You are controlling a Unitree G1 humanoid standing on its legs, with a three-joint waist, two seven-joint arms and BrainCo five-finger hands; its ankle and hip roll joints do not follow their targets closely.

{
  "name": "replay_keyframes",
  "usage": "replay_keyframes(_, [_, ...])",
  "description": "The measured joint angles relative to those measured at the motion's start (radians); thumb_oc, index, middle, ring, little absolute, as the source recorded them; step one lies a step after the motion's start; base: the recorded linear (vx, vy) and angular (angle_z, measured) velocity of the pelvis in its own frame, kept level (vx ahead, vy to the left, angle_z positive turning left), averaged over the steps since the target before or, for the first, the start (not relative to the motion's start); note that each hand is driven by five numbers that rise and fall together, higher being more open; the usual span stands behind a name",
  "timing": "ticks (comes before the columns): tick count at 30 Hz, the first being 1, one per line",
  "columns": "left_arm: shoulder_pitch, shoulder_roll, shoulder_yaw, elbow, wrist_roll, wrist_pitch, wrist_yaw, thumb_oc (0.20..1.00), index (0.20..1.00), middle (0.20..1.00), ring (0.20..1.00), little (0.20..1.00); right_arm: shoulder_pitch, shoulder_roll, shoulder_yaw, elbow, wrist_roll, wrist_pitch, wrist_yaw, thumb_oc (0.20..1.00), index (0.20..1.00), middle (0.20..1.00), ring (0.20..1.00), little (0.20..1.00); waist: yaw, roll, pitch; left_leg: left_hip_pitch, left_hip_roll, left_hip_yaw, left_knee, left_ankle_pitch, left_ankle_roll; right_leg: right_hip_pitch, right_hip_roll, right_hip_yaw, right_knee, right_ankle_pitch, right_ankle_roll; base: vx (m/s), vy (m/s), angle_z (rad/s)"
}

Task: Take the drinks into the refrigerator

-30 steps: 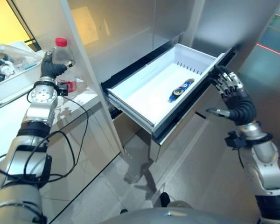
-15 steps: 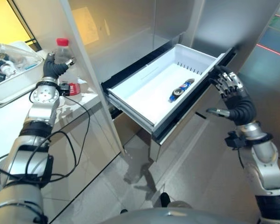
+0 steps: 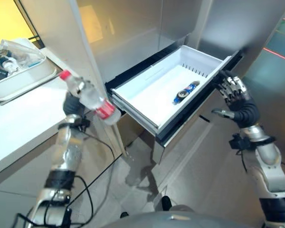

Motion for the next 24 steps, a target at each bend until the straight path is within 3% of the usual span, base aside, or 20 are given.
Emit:
replay_keyframes(5, [0.066, -0.041, -0.009, -0.073, -0.099, 0.008, -0.007, 0.2, 0.2, 0.2, 0.2, 0.2, -0.001, -0.111, 0.016, 0.049, 0.086, 0.043, 0.026, 1.0, 1.0, 1.0, 1.0, 1.0, 0.004, -0.007, 0.006, -0.004, 0.0, -0.011, 0.0, 0.001, 0.0, 0.003, -0.002, -0.011, 0.0, 0.002, -0.004, -0.03, -0.01, 0.05])
replay_keyframes(9, [0.11, -0.066, -0.09, -0.233, -0.183, 0.01, -0.054, 0.2, 0.2, 0.2, 0.2, 0.2, -0.011, -0.353, 0.152, 0.103, 0.2, 0.123, 0.11, 1.0, 1.0, 1.0, 1.0, 1.0, 0.027, -0.019, 0.019, -0.004, -0.001, -0.018, 0.001, 0.001, 0.0, 0.004, -0.002, -0.016, 0.005, 0.002, -0.004, -0.04, -0.011, 0.03])
replay_keyframes(10, [0.113, -0.064, -0.109, -0.258, -0.185, 0.013, -0.076, 0.2, 0.2, 0.2, 0.2, 0.2, -0.019, -0.357, 0.156, 0.109, 0.212, 0.132, 0.122, 1.0, 1.0, 1.0, 1.0, 1.0, 0.034, -0.022, 0.021, -0.004, 0.0, -0.022, 0.001, 0.001, 0.0, 0.006, -0.001, -0.019, 0.005, 0.002, -0.004, -0.03, -0.006, 0.09])
replay_keyframes(13, [0.124, -0.025, -0.146, -0.32, -0.184, 0.024, -0.127, 0.2, 0.2, 0.2, 0.2, 0.2, -0.118, -0.485, 0.234, 0.12, 0.276, 0.175, 0.197, 1.0, 1.0, 1.0, 1.0, 1.0, 0.039, -0.018, 0.031, 0.0, -0.003, -0.026, 0.001, 0.001, 0.0, 0.01, -0.004, -0.025, 0.005, 0.001, -0.003, -0.02, -0.001, 0.03])
replay_keyframes(16, [0.125, 0.072, -0.204, -0.354, -0.182, 0.038, -0.173, 0.2, 0.2, 0.2, 0.2, 0.2, -0.239, -0.626, 0.355, 0.125, 0.336, 0.206, 0.263, 1.0, 1.0, 1.0, 1.0, 1.0, 0.041, -0.018, 0.033, 0.004, -0.001, -0.033, 0.001, 0.001, 0.0, 0.017, -0.002, -0.03, 0.001, 0.001, -0.003, -0.02, -0.006, 0.06])
replay_keyframes(18, [0.127, 0.113, -0.228, -0.376, -0.182, 0.047, -0.192, 0.2, 0.2, 0.2, 0.2, 0.2, -0.287, -0.646, 0.393, 0.123, 0.365, 0.219, 0.278, 1.0, 1.0, 1.0, 1.0, 1.0, 0.048, -0.017, 0.034, 0.004, 0.0, -0.034, 0.001, 0.001, 0.001, 0.018, -0.001, -0.032, 0.0, 0.001, -0.003, 0.0, 0.0, 0.0])
replay_keyframes(24, [0.108, 0.231, -0.301, -0.441, -0.181, 0.07, -0.226, 0.2, 0.2, 0.2, 0.2, 0.2, -0.504, -0.664, 0.656, 0.12, 0.393, 0.281, 0.305, 1.0, 1.0, 1.0, 1.0, 1.0, 0.054, -0.016, 0.034, 0.006, -0.007, -0.038, 0.001, 0.002, 0.001, 0.022, -0.004, -0.034, 0.005, 0.001, -0.004, 0.0, -0.001, 0.01])
